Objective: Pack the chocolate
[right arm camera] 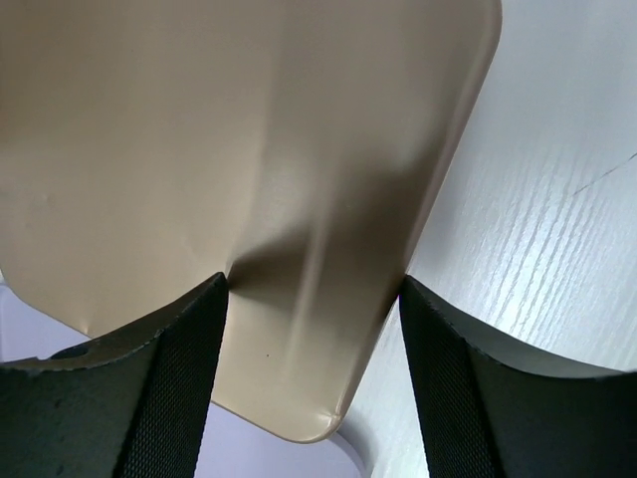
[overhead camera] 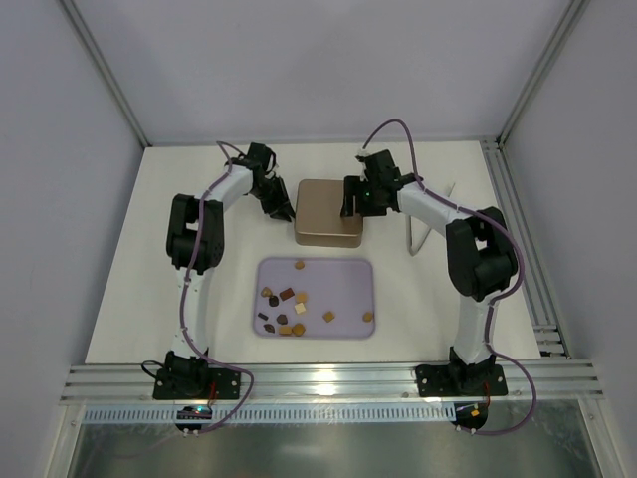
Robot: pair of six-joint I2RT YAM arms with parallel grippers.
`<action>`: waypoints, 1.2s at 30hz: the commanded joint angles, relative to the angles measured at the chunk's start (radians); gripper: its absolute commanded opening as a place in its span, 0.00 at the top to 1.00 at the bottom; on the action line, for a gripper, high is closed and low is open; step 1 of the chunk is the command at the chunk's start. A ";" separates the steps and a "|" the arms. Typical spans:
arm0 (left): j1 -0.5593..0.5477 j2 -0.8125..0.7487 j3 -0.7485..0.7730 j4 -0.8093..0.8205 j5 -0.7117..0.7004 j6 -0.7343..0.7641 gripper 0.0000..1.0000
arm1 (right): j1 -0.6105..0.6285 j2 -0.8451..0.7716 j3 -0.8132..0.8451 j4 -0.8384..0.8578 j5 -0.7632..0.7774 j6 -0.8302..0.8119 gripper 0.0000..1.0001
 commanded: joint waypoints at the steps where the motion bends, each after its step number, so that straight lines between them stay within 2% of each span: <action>1: -0.051 -0.020 0.006 -0.008 0.030 0.001 0.76 | 0.028 0.024 -0.071 -0.038 -0.155 0.036 0.60; 5: -0.050 -0.020 0.019 -0.033 0.012 0.008 0.76 | -0.005 0.008 -0.087 -0.021 -0.166 0.044 0.61; 11: -0.042 -0.036 0.036 -0.060 -0.018 0.014 0.75 | -0.045 -0.035 -0.103 0.000 -0.185 0.059 0.47; 20: -0.014 -0.078 0.111 -0.116 -0.073 0.057 0.66 | -0.085 -0.096 -0.081 -0.006 -0.174 0.067 0.29; 31: 0.013 -0.173 0.156 -0.169 -0.149 0.107 0.53 | -0.124 -0.214 -0.081 -0.009 -0.126 0.073 0.16; 36: 0.015 -0.273 0.110 -0.174 -0.172 0.129 0.47 | -0.125 -0.318 -0.114 0.025 -0.105 0.073 0.09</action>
